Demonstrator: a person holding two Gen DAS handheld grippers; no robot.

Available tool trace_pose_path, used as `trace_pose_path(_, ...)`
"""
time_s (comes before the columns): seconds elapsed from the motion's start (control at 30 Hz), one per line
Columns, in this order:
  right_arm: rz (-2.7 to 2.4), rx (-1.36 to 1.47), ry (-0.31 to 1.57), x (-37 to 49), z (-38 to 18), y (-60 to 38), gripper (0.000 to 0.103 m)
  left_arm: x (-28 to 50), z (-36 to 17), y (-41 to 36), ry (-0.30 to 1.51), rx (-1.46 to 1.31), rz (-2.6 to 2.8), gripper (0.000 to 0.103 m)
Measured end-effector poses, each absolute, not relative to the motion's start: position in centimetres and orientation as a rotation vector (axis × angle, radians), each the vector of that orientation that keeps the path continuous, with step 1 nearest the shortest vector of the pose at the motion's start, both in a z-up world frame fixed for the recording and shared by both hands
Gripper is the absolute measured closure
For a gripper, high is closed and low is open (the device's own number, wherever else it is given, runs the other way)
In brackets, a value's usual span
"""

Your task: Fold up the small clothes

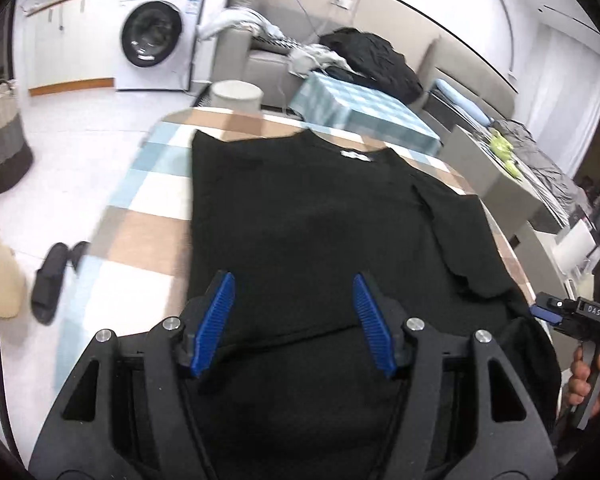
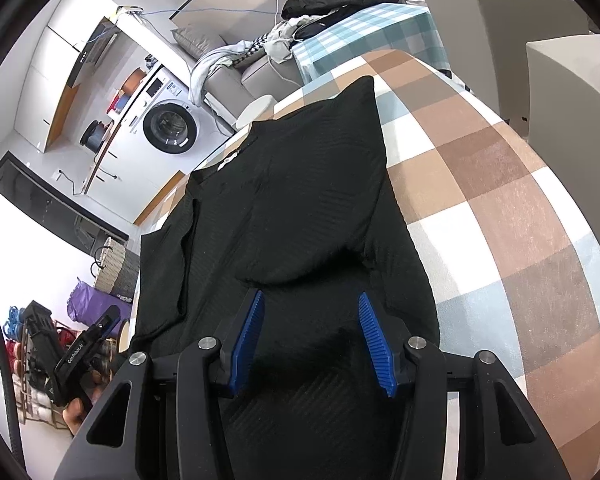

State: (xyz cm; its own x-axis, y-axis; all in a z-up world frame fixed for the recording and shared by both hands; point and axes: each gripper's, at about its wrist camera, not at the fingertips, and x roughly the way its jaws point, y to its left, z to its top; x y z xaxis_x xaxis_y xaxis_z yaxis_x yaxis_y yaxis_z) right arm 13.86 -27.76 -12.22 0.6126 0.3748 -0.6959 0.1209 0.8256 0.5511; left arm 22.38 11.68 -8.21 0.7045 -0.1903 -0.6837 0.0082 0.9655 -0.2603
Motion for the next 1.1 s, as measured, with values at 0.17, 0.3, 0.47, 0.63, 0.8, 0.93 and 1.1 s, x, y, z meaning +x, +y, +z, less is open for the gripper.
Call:
trace_pose_path(0.17, 0.155, 0.531, 0.903, 12.4, -11.3, -28.6, 0.039, 16.3, -8.1, 14.7, 0.759, -0.217, -0.009, 0.031)
trace_pose_path(0.3, 0.157, 0.46, 0.899, 10.0, -11.1, -29.6, 0.037, 12.6, -9.4, 16.7, 0.799, -0.202, 0.055, 0.026)
trace_pose_path(0.47, 0.22, 0.431, 0.952, 6.6, -12.7, -29.9, 0.036, 9.5, -11.7, 18.4, 0.863, -0.189, 0.11, 0.026)
trace_pose_path(0.63, 0.306, 0.353, 0.982, 5.3, -14.1, -28.1, 0.048, 7.8, -13.5, 19.6, 0.897, -0.207, 0.129, 0.026)
trace_pose_path(0.8, 0.036, 0.357, 0.969, 5.7, -14.5, -31.3, 0.052, 7.4, -13.4, 19.2, 0.89, -0.204, 0.118, 0.026)
trace_pose_path(0.93, 0.037, 0.41, 0.96, 4.7, -14.3, -33.2, 0.052, 7.8, -13.5, 18.8, 0.907, -0.201, 0.102, 0.026)
trace_pose_path(1.1, 0.214, 0.436, 0.98, 4.0, -15.0, -32.1, 0.049, 8.6, -14.2, 18.2, 0.942, -0.198, 0.077, 0.026)
